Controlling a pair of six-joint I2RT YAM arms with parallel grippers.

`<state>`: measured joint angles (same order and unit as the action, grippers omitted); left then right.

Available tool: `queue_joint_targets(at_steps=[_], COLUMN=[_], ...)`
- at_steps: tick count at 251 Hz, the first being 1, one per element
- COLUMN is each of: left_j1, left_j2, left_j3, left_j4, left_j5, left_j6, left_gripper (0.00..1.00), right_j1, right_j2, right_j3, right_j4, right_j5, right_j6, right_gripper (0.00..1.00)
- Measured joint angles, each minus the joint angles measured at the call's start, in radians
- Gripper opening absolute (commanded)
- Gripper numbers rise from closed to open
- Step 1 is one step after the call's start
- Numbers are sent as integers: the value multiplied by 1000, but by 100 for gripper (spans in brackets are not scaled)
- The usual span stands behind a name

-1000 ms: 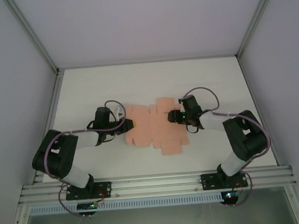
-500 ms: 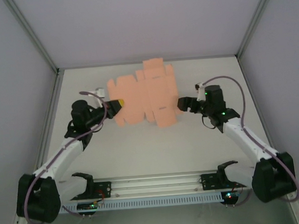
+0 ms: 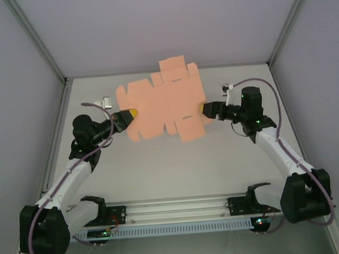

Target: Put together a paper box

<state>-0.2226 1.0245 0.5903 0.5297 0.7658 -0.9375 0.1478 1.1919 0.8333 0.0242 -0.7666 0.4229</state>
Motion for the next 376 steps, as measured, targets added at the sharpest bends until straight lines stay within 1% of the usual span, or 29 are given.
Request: queue_joint_targets(at_steps=[14,47,61,77,83,89,94,101,108,111,134,148,175,187,199,212,231,254,277,295,337,361,376], left_j1=[0,0,4,6,7,6,6,6,6,6,5,5,5,5,7,7,7,7,7,7,6,6,6], left_j2=[-1,-8,-13,-21,-23,-27,-30,-37,-44,-48,-83,-100,-113,-111,-105,-92,-60,-27,-7,8,51,75,89], left_j3=[0,0,0,0,0,0,0,0,0,0,15,37,99,117,126,129,129,129,129,129,129,136,143], left_j4=[0,-2,-2,-8,-11,-20,-30,-47,-70,-82,-238,-362,-628,-723,-793,-848,-892,-900,-891,-882,-853,-838,-827], left_j5=[6,5,2,-8,-12,-18,-22,-33,-47,-52,-137,-223,-464,-555,-620,-664,-682,-678,-665,-648,-603,-578,-559], left_j6=[0,1,2,9,12,18,24,36,47,53,113,160,231,255,273,289,307,325,345,362,388,392,392], left_gripper=[0,0,0,0,8,22,39,69,96,100,100,99,100,99,99,100,100,99,100,100,99,99,100], right_j1=[-2,-2,-4,-3,-3,-3,-3,-1,2,3,14,24,45,55,64,71,83,106,154,212,386,466,498], right_j2=[16,35,42,47,48,48,48,48,48,48,48,48,69,94,128,166,222,283,330,357,409,426,428], right_j3=[11,24,27,29,29,29,29,30,30,30,30,30,30,30,30,30,35,65,110,148,187,185,172], right_j4=[17,80,111,133,140,144,146,146,144,140,103,60,-37,-82,-124,-164,-230,-293,-322,-328,-270,-218,-160], right_j5=[-28,-94,-123,-143,-148,-149,-151,-154,-154,-154,-134,-111,-47,-18,11,47,108,197,308,410,669,785,841], right_j6=[1,17,22,35,41,42,40,39,34,30,-3,-36,-104,-139,-173,-209,-287,-392,-521,-645,-937,-1094,-1183], right_gripper=[32,12,0,0,0,0,0,0,0,0,0,0,0,0,0,0,0,0,0,0,0,0,0])
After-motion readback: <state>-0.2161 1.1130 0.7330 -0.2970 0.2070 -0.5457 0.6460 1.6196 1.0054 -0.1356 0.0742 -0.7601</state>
